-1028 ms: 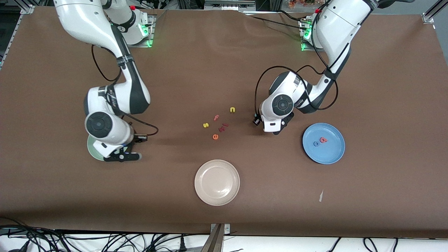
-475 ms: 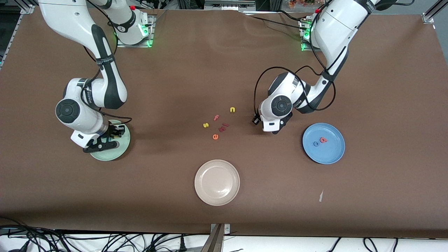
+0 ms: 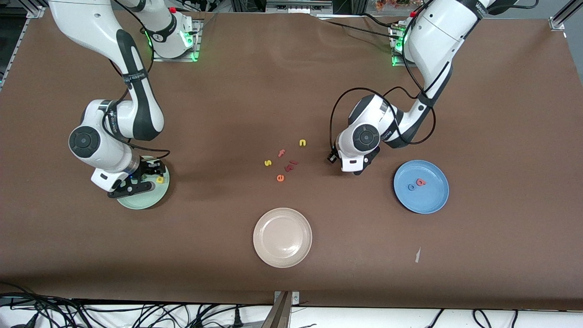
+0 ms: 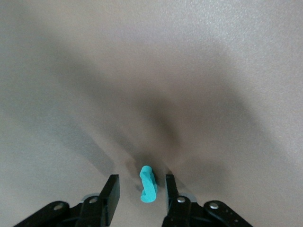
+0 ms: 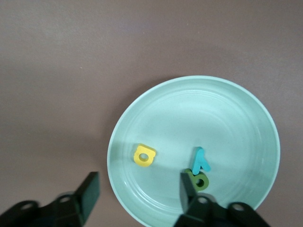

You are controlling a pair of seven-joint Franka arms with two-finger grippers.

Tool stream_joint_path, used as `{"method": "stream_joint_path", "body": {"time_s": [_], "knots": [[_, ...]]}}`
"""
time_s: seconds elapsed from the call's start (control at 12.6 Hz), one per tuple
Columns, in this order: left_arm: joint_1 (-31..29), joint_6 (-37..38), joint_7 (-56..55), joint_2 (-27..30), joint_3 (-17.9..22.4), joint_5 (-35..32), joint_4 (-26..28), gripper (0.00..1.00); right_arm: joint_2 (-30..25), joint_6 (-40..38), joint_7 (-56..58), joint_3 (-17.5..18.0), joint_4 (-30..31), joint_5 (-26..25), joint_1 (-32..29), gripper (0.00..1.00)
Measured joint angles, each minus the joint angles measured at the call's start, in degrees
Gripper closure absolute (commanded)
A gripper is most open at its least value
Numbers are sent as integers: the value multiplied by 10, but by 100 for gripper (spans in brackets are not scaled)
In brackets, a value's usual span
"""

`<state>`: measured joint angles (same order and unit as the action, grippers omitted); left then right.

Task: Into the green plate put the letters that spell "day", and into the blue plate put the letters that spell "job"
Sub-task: 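Place the yellow a on the green plate while the left gripper lifts the j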

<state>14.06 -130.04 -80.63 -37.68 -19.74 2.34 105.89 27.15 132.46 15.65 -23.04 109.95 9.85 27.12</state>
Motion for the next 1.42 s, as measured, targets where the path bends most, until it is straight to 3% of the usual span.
{"method": "stream_joint_path", "body": {"time_s": [0.16, 0.32, 0.63, 0.95, 1.11, 1.27, 1.42], "knots": [[1, -2, 0, 0, 0, 0, 0, 73, -1, -6, -3, 0, -6, 2, 0, 0], [1, -5, 0, -1, 0, 0, -1, 98, -1, -26, -26, 1, -16, 4, 1, 0], [2, -5, 0, -1, -1, 0, -3, 100, -1, -144, -83, 4, -83, 4, 6, 0], [-2, -5, 0, -1, 0, 0, -7, 100, 4, -286, -208, 36, -159, 3, 4, 0], [-5, 9, 11, 6, 6, -2, -12, 100, 13, -351, -266, 97, -213, -23, -37, 0], [-17, 74, 42, 17, 14, -20, -33, 100, 18, -382, -294, 159, -255, -70, -81, 0], [-39, 149, 74, 27, 16, -61, -67, 100, 4, -367, -282, 174, -255, -101, -100, 0]]}}
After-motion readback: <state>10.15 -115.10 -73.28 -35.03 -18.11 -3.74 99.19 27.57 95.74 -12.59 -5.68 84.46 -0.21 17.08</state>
